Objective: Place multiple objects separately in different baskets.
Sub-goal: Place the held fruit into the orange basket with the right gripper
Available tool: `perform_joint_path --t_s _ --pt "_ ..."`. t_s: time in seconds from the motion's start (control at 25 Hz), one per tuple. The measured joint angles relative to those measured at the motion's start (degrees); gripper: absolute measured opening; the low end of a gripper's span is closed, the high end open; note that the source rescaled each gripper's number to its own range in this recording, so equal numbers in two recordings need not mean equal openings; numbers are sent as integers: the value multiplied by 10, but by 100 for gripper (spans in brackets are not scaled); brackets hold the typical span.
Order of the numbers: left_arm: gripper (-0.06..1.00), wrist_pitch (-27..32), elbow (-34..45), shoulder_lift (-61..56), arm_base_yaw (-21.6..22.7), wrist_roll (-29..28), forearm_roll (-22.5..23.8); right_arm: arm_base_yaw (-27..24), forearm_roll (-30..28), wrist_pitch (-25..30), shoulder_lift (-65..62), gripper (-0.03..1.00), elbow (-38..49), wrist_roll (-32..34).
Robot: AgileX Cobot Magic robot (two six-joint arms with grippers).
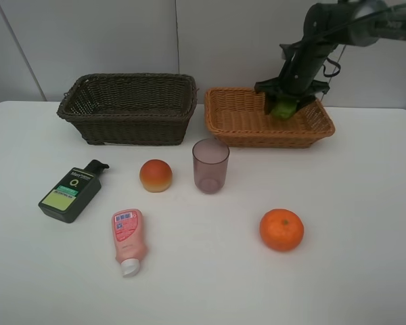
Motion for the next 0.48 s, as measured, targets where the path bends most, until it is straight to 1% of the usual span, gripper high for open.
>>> perform_joint_path --t_s 0.4,0.44,0.48 --pt "93 0 0 0 0 0 0 0 -5 -23 21 0 0 0" --pt "93 0 0 0 0 0 0 1 -5 -24 21 3 0 0" --pt "93 0 0 0 0 0 0 1 -6 -25 21 13 0 0"
